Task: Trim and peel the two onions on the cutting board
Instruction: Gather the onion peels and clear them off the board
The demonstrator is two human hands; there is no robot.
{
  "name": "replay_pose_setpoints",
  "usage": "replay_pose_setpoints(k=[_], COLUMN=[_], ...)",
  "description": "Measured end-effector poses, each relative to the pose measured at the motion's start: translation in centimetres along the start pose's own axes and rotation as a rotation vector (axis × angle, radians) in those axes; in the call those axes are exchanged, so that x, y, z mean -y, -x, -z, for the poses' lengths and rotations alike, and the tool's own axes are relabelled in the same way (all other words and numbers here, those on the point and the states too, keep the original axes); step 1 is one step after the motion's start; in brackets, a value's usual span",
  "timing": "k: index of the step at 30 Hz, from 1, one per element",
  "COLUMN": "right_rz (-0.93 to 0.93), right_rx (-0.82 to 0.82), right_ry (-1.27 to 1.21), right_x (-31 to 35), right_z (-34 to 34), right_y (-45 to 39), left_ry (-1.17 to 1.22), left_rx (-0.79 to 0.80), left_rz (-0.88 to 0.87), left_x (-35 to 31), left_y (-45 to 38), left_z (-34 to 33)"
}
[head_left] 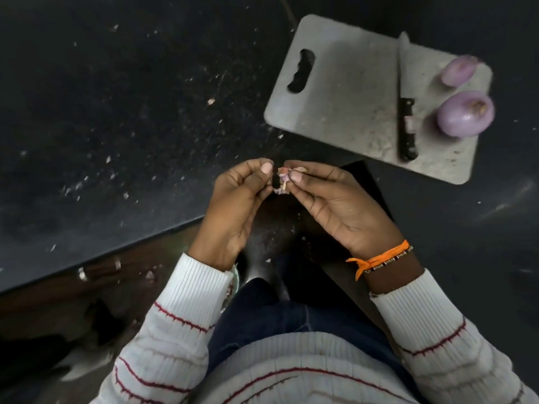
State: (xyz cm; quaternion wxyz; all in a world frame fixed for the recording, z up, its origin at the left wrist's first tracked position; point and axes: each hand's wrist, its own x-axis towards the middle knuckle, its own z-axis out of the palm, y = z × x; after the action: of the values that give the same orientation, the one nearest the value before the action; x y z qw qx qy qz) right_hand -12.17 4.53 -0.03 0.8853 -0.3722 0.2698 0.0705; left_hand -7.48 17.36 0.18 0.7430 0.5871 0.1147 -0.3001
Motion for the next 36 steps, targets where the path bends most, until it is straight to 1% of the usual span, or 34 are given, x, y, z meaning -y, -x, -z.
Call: replay_pose_setpoints(k=[3,5,8,10,13,16,18,21,23,25,27,29,32,34,36], right_rz=[-0.059,-0.106,-0.197,-0.274,-0.413,-0.498,-0.506,-0.447,-0.363,-0.267,-0.248,-0.3,-0.334,-0.298,-0.231], right_rx=[0.033,0.049,0.053,0.02,-0.052,-0.081,-0.063,-0.003,-0.051,-0.143,-0.176,-0.174,-0.133,-0.086,-0.088], right_ry=[0.048,0.08,0.106,0.079,0.0,-0.017,0.125,0.5,0.632,0.724,0.887,0.999,1.091,1.182,1.27], right_x=[-3.1,-5.9,-11.0,-14.9,-21.4,-28.2,-33.2,-40.3,-44.4,-47.8,-51.0,-52.9,-53.7,-53.8,-54.0], right_z=[-1.3,-2.1,-3.2,-3.6,-3.6,-2.8,-2.0,-0.8,-0.1,0.2,1.0,2.3,3.3,3.5,3.8], right_y=[0.9,1.6,2.4,2.5,1.7,0.1,-1.6,-4.2,-6.1,-8.0,-10.3,-12.0,-13.3,-13.8,-14.5], left_ry=[0.025,0.094,0.197,0.238,0.292,0.444,0.519,0.538,0.512,0.491,0.441,0.35,0.321,0.298,0.286], left_rx=[-0.089,-0.148,-0.247,-0.33,-0.503,-0.621,-0.702,-0.787,-0.802,-0.819,-0.849,-0.842,-0.863,-0.877,-0.869], left_rz=[-0.005,0.005,0.075,0.129,0.139,0.178,0.192,0.224,0.258,0.283,0.293,0.307,0.321,0.329,0.329], left_x=[1.5,3.0,6.4,9.0,13.2,17.7,21.0,26.6,30.4,33.4,35.8,37.1,38.6,39.0,39.4], left_y=[3.1,5.4,8.4,9.8,11.3,11.8,11.3,9.6,7.7,6.1,4.6,3.7,2.8,2.7,2.6], left_z=[3.4,5.7,9.7,13.1,18.5,23.0,26.0,30.5,33.2,35.2,36.9,37.9,38.9,39.2,39.5])
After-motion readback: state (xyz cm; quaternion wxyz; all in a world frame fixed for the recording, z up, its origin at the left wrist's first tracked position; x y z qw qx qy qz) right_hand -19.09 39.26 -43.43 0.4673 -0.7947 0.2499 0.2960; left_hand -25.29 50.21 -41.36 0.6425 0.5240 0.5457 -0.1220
